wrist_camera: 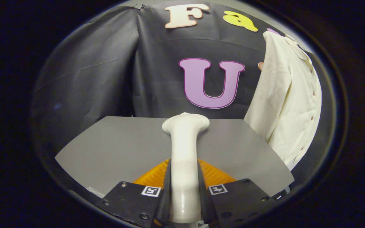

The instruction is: Iron the clothes twice with a garment steamer, once on the left side and once on the right side.

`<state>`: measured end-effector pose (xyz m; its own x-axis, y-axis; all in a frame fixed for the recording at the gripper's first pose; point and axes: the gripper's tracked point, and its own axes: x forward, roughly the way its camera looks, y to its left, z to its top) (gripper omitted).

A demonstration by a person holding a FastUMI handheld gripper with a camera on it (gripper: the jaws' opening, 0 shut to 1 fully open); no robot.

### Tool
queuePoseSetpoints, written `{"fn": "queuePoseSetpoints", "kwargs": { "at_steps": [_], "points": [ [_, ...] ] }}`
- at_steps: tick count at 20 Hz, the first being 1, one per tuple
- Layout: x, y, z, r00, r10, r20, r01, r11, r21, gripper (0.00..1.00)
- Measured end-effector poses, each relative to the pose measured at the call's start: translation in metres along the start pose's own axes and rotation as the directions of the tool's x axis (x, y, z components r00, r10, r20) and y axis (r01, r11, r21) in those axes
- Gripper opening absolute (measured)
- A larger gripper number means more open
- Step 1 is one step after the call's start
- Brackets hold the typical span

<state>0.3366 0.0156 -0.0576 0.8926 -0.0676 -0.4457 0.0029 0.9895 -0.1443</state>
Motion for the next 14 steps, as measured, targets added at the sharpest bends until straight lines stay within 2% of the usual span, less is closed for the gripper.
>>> {"fn": "queuePoseSetpoints", "kwargs": {
  "at_steps": [3,7,9,11,14],
  "points": [
    [-0.003,0.002,0.005,0.999,0.006,0.049,-0.004,0.999,-0.041,0.37],
    [-0.006,0.004,0.011,0.992,0.062,0.112,-0.069,0.996,0.052,0.35],
    [-0.013,0.000,0.016,0.988,0.063,0.138,-0.071,0.996,0.056,0.34],
    [-0.028,-0.004,0.017,0.984,0.059,0.169,-0.066,0.997,0.031,0.34],
    [-0.059,-0.014,0.024,0.967,0.071,0.246,-0.087,0.995,0.054,0.34]
  ]
}}
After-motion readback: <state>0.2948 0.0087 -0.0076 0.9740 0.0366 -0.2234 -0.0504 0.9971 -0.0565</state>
